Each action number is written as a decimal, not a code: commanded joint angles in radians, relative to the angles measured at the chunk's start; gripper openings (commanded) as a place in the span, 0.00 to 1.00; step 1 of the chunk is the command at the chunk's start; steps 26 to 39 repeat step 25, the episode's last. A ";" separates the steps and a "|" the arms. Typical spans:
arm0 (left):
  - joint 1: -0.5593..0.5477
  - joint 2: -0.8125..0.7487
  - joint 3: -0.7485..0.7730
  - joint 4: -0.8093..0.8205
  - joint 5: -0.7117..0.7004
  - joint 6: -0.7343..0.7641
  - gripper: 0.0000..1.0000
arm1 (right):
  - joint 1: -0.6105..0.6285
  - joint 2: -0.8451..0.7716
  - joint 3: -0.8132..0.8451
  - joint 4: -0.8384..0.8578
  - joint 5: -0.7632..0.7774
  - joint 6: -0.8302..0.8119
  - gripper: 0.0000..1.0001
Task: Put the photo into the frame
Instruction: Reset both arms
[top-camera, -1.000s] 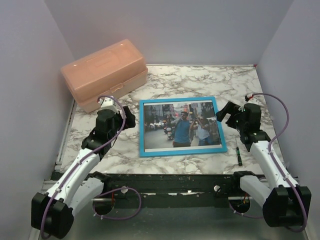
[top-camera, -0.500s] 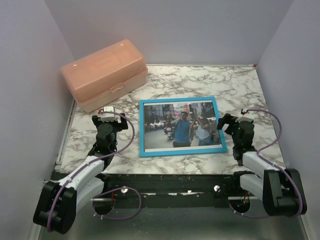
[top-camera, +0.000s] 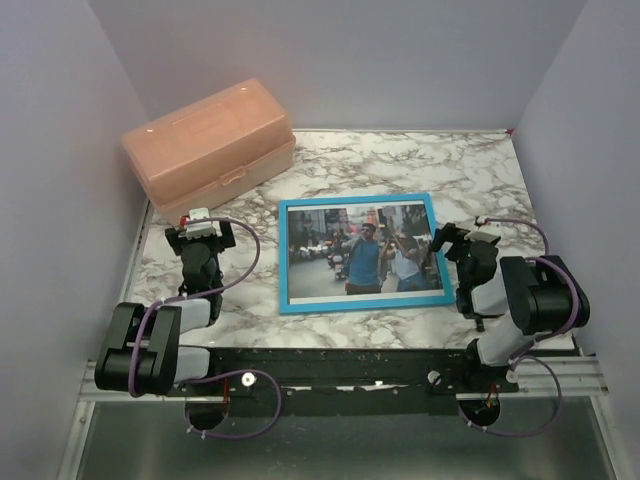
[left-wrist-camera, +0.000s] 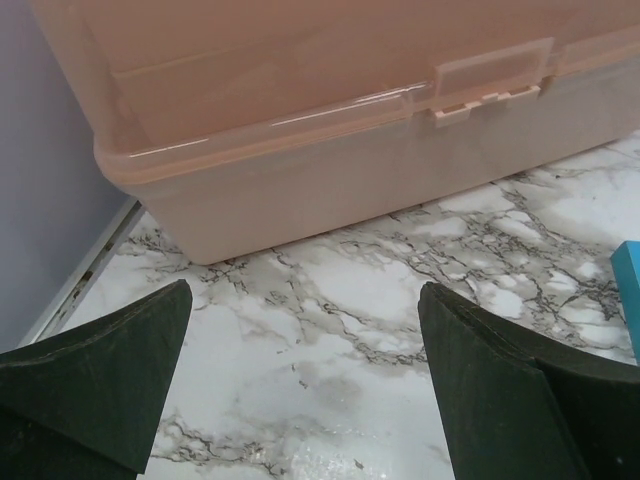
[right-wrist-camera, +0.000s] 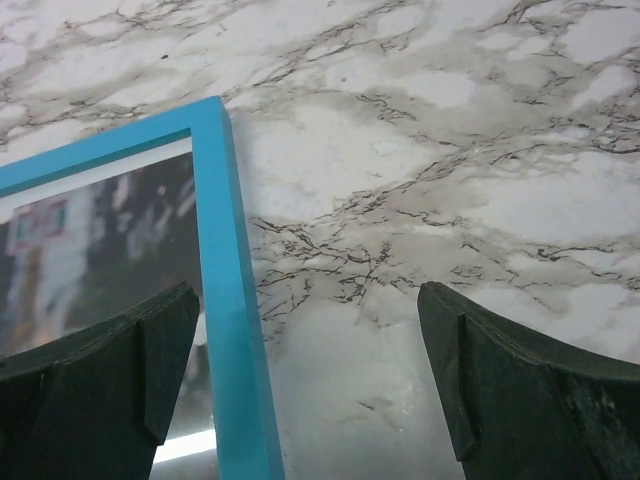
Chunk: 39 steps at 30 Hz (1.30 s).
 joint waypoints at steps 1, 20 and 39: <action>0.021 0.016 0.031 0.086 0.045 -0.024 0.99 | 0.006 0.003 0.035 0.077 -0.028 -0.039 1.00; 0.021 0.010 0.032 0.068 0.051 -0.032 0.98 | 0.006 0.027 0.072 0.052 -0.181 -0.094 1.00; 0.021 0.012 0.032 0.071 0.049 -0.031 0.98 | 0.006 0.027 0.072 0.052 -0.181 -0.094 1.00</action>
